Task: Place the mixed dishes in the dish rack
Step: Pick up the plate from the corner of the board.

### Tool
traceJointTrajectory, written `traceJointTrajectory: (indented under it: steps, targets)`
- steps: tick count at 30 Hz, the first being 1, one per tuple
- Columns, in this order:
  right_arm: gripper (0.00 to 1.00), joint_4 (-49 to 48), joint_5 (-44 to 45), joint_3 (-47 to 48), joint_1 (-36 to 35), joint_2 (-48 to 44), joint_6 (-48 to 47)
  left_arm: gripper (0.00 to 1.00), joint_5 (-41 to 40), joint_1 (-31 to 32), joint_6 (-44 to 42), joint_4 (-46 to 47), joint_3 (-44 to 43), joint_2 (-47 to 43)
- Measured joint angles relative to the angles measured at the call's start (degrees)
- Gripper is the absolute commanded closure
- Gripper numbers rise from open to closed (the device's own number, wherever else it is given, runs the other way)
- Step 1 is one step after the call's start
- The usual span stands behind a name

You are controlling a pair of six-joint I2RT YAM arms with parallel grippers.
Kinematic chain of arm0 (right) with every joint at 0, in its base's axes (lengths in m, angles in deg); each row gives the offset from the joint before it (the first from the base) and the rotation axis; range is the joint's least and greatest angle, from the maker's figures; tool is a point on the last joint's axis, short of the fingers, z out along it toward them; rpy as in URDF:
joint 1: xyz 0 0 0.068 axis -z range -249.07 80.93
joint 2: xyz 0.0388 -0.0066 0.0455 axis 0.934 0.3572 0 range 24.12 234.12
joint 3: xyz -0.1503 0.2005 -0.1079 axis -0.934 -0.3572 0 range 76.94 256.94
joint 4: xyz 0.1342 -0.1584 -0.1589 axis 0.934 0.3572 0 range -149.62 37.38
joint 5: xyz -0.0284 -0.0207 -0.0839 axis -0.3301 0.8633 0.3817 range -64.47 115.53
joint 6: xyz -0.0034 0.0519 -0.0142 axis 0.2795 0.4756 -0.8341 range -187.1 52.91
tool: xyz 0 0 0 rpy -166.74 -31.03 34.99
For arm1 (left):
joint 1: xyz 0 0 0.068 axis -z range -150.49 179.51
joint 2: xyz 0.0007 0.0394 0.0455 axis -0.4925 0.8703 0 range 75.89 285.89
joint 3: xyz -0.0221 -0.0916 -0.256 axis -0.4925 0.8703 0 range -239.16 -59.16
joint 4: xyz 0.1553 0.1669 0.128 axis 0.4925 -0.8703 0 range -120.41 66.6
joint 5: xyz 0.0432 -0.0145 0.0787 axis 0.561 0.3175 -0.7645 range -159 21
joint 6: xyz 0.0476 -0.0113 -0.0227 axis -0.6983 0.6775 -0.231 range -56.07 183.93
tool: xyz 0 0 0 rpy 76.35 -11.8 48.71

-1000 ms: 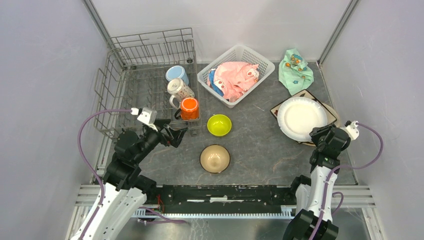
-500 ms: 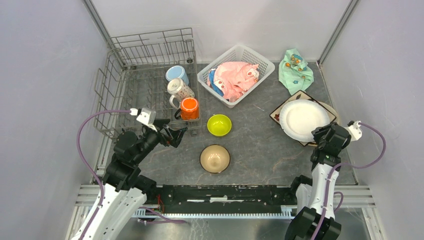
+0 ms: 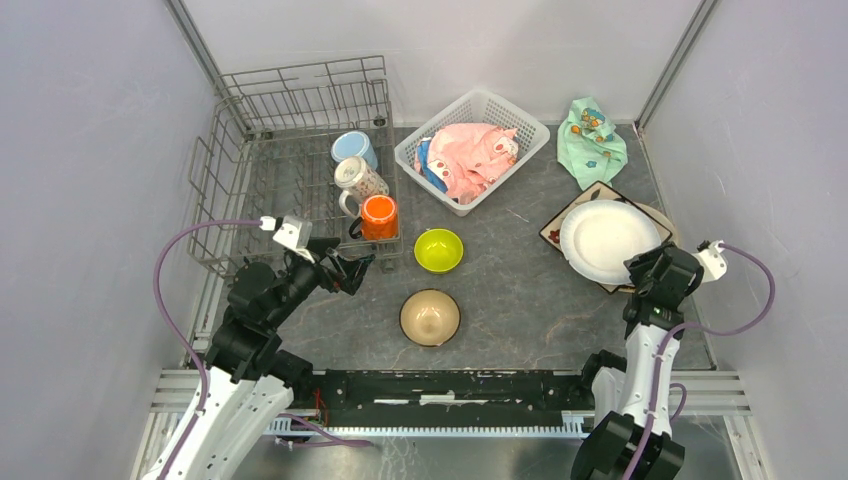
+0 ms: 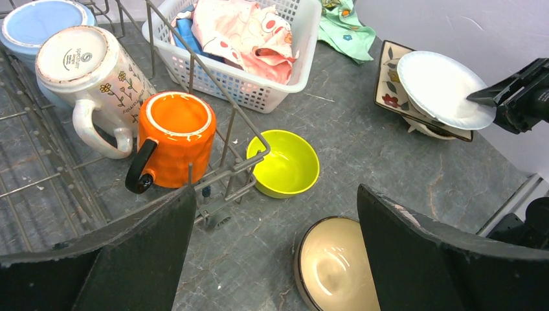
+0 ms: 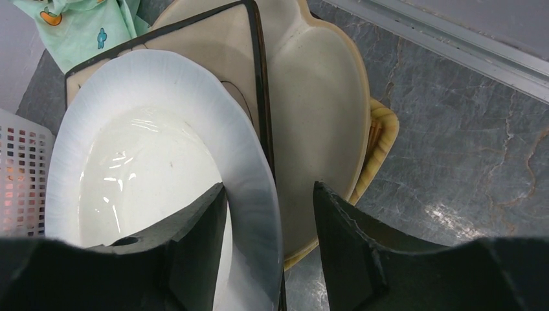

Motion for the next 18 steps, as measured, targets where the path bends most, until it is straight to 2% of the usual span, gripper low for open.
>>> traceJointTrajectory:
  steps: [10, 18]
  targets:
    - [0.40, 1.8, 1.2, 1.4, 0.0, 0.9, -0.4, 0.04, 0.0, 0.1, 0.0, 0.0, 0.0, 0.5]
    - [0.26, 4.9, 3.1, 3.8, 0.0, 2.5, -1.5, 0.12, 3.5, 0.1, 0.2, -0.7, -5.7, 10.4]
